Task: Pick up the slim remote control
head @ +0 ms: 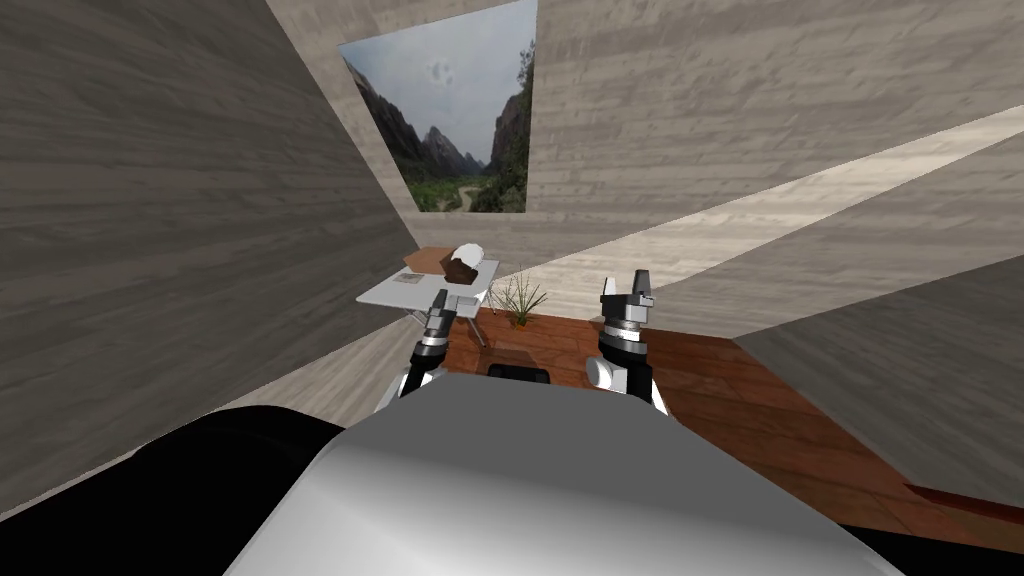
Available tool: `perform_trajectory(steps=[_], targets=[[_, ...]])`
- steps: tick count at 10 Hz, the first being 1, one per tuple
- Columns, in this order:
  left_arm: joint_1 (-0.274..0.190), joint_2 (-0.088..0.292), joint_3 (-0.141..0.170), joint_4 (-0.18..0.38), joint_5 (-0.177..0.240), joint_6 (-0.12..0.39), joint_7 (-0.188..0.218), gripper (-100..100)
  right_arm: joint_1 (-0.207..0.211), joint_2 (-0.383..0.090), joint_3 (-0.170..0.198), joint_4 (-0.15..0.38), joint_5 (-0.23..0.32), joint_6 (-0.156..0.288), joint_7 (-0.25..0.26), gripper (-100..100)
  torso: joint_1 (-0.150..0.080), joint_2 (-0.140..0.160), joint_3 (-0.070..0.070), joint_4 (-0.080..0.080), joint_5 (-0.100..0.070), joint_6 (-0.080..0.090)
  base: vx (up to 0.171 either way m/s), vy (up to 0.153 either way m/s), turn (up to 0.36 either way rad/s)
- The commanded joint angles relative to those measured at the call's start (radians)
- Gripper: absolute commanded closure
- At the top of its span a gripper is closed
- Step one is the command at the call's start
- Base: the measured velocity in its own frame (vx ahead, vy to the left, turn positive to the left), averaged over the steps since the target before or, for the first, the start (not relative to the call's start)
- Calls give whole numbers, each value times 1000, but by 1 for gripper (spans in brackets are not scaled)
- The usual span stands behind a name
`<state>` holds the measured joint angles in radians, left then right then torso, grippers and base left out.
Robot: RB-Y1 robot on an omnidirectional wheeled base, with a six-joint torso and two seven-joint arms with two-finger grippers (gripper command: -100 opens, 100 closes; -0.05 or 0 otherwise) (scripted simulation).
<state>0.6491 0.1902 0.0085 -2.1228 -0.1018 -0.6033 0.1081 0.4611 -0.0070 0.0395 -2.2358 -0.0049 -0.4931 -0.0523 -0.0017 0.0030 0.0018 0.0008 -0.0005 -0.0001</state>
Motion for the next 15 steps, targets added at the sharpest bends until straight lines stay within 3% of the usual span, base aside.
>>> perform_trajectory(steps=[1, 6, 7, 8, 9, 10, 11, 12, 13, 14, 15], targets=[[24, 50, 8, 47, 2, -8, 41, -100, 0, 0, 0, 0, 0, 0, 0, 0, 0, 0, 0, 0, 0, 0, -36, -45, -147], [110, 173, 22, 174, 3, -34, 156, -100, 0, 0, 0, 0, 0, 0, 0, 0, -1, 0, 0, 0, 0, 0, -35, -61, -155], [110, 184, 22, 190, 3, -34, 170, -100, 0, 0, 0, 0, 0, 0, 0, 0, -1, -1, 0, 0, 0, 0, -23, -48, -88], [140, 223, 25, 232, 2, -43, 205, -100, 0, 0, 0, 0, 0, 0, 0, 0, 0, -1, 0, 0, 0, 0, -23, -59, -215], [140, 228, 25, 245, 2, -43, 220, -100, 0, 0, 0, 0, 0, 0, 0, 0, -1, 0, 0, 0, 0, 0, -8, -46, -72], [171, 271, 26, 272, 1, -54, 257, -100, 0, 0, 0, 0, 0, 0, 0, 0, 0, -1, -1, 0, 0, 0, -6, -71, -186], [171, 272, 26, 294, 1, -54, 272, -100, 0, 0, 0, 0, 0, 0, 0, 0, -1, -2, -1, 0, 0, 0, -7, -57, -84], [201, 314, 27, 326, -2, -65, 307, -100, 0, 0, 0, 0, 0, 0, 0, 0, -1, -2, -1, 0, 0, 0, -2, -65, -142], [201, 318, 27, 355, -2, -65, 328, -100, 0, 0, 0, 0, 0, 0, 0, 0, -1, -2, -1, 0, 0, 0, 5, -48, -85], [230, 363, 25, 388, -5, -77, 363, -100, 0, 0, 0, 0, 0, 0, 0, 0, 0, -2, -1, 0, 0, 0, 15, -55, -220], [230, 363, 25, 416, -5, -77, 385, -100, 0, 0, 0, 0, 0, 0, 0, 0, -1, -3, -2, -1, 0, 0, 13, -46, -96]])
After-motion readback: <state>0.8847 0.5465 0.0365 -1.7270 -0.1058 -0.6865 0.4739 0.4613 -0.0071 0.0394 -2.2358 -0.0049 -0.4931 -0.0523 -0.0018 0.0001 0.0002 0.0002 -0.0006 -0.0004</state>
